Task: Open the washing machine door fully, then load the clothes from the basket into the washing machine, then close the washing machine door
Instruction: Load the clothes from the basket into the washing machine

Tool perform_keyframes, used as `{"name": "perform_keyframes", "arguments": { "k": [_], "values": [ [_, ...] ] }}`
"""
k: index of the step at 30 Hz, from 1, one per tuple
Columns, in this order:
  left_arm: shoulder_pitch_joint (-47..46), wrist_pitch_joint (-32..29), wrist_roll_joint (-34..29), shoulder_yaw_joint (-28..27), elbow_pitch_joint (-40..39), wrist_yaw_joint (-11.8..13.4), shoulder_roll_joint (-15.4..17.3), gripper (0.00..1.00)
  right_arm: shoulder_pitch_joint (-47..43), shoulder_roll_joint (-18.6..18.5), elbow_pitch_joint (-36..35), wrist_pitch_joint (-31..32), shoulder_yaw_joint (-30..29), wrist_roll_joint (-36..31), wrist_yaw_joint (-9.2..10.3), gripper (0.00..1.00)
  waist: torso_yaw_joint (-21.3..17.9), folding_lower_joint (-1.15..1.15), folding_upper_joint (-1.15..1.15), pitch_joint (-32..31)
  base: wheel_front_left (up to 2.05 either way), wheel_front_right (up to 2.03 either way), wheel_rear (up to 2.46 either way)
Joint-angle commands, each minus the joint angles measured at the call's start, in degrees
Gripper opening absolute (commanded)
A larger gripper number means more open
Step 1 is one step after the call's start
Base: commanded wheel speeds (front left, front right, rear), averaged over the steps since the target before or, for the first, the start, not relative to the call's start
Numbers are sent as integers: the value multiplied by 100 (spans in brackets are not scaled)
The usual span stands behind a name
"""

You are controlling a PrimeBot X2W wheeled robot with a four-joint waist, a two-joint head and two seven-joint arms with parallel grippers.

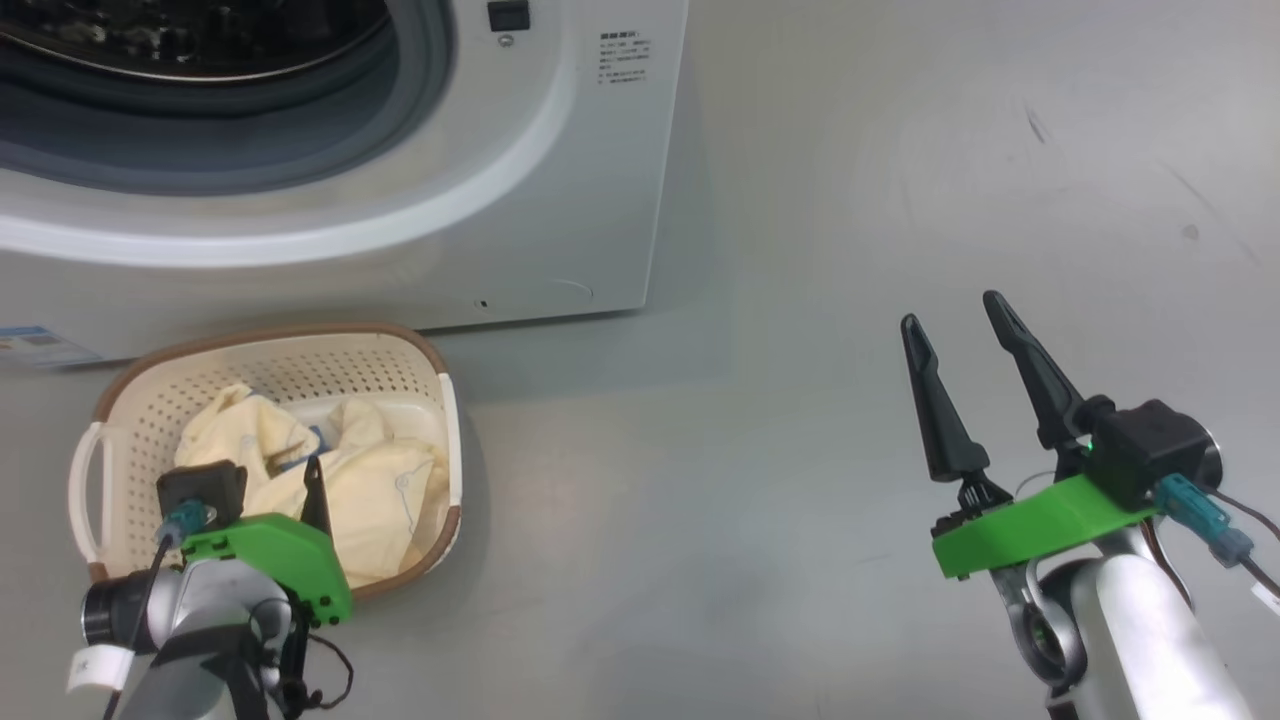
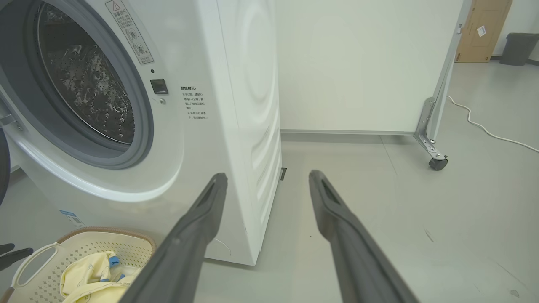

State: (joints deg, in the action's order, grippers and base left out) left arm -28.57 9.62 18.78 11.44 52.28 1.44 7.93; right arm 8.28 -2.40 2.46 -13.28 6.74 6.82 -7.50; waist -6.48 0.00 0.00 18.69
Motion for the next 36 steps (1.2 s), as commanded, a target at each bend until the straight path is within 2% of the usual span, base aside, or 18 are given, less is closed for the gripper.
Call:
{"name": "perform_keyframes", "arguments": {
  "k": [1, 7, 16, 27, 36],
  "values": [
    [-195, 32, 30, -172, 61, -49, 209, 100, 204, -48, -204, -74, 154, 56, 1, 100, -162, 0, 0, 269, 0, 0, 0],
    [-733, 11, 117, -174, 918, -299, 336, 100, 521, -48, -231, -140, 343, 204, 1, 100, -404, 0, 0, 820, 0, 0, 0],
    [-1302, -152, 189, -161, 1732, -425, 545, 100, 862, -48, -251, -169, 837, 521, 1, 100, -667, 0, 0, 1580, 0, 0, 0],
    [-1746, -453, 506, -403, 2024, -397, 912, 100, 1131, -48, -603, -171, 982, 719, 1, 100, -913, 0, 0, 2380, 0, 0, 0],
    [-2124, -1046, 776, -574, 2105, -419, 1162, 100, 1285, -48, -840, -172, 967, 739, 1, 100, -1038, 0, 0, 2959, 0, 0, 0]
  ]
}}
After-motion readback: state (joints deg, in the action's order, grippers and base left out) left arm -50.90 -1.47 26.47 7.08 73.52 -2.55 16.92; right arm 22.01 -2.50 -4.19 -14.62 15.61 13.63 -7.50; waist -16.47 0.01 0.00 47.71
